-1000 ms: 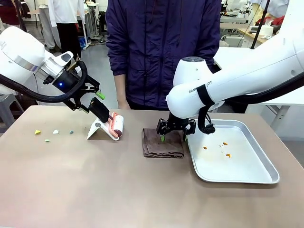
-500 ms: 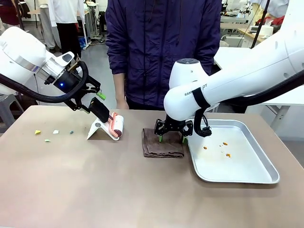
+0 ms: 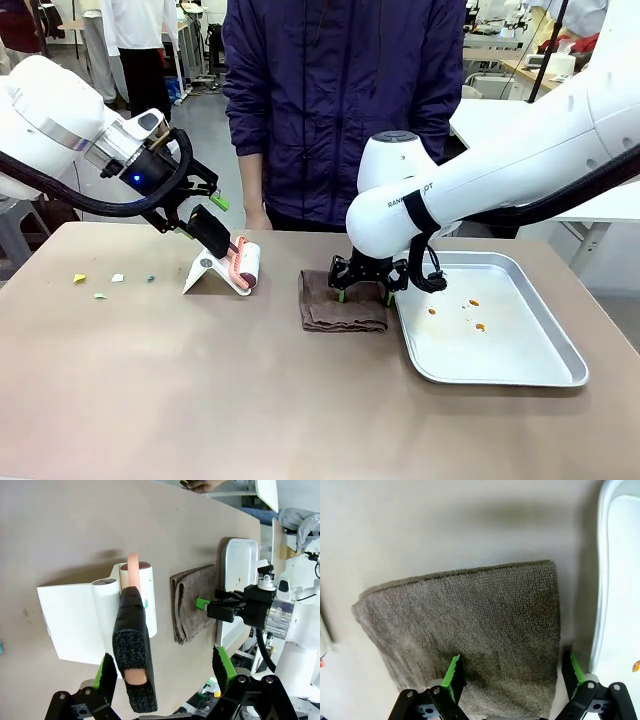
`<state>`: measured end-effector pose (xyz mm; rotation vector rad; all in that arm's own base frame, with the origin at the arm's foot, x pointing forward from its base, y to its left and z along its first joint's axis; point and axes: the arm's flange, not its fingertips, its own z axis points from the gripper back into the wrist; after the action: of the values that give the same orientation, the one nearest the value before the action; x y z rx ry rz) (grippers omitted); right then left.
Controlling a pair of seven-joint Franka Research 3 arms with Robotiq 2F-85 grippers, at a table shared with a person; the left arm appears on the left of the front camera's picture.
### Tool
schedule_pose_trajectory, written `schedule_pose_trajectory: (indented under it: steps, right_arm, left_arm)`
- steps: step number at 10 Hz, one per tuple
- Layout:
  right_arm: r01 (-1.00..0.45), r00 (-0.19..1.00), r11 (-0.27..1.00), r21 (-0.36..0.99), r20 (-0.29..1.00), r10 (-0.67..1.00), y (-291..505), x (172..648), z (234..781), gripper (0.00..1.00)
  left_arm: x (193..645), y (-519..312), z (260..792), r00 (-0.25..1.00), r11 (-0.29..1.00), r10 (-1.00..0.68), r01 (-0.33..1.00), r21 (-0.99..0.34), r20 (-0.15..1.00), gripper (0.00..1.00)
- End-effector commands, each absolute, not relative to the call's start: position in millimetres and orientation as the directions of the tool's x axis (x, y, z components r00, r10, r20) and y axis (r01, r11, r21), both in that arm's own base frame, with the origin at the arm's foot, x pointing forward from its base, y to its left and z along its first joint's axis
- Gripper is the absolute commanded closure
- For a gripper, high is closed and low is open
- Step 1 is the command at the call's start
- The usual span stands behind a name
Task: Clean the surface of the table.
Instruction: Hold the Lint Roller with your left hand and the towel with your right hand.
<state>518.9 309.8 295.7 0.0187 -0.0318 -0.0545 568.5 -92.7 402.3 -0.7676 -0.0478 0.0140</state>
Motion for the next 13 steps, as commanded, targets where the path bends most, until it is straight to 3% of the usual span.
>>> schedule_pose_trajectory:
  steps: [1,2,3,4,5,6,7,8,13]
  right_arm:
    - [0.083,0.995,0.997,-0.001,0.049,-0.083,318,522,296,0.0]
    - [0.082,0.995,0.997,-0.001,0.052,-0.082,318,523,296,0.59]
    - [0.069,0.996,0.998,0.003,0.052,-0.069,318,523,295,0.6]
    - [0.07,0.996,0.998,0.003,0.048,-0.07,317,523,294,1.0]
    - [0.074,0.996,0.997,0.009,0.042,-0.074,317,524,293,0.62]
    - [0.075,0.996,0.997,0.011,0.04,-0.075,317,524,293,1.0]
    - [0.077,0.996,0.997,0.015,0.037,-0.078,316,525,292,1.0]
    - [0.08,0.996,0.997,0.016,0.034,-0.081,316,525,291,1.0]
    - [0.081,0.996,0.997,0.015,0.028,-0.081,316,525,290,1.0]
  left_arm:
    - [568,-96,405,0.997,0.713,0.055,0.001,-0.701,0.058,0.13]
    - [569,-97,405,0.997,0.723,0.059,-0.004,-0.691,0.057,0.6]
    - [569,-98,405,0.997,0.729,0.058,-0.007,-0.684,0.052,0.73]
    - [568,-98,405,0.997,0.731,0.056,-0.011,-0.682,0.045,1.0]
    - [568,-99,404,0.998,0.74,0.056,-0.017,-0.673,0.036,1.0]
    - [569,-94,403,0.998,0.74,0.054,-0.019,-0.672,0.031,1.0]
    - [569,-90,402,0.998,0.738,0.051,-0.016,-0.675,0.033,0.96]
    - [570,-89,402,0.998,0.741,0.043,-0.008,-0.672,0.035,1.0]
    - [570,-82,402,0.998,0.725,0.05,-0.008,-0.688,0.042,1.0]
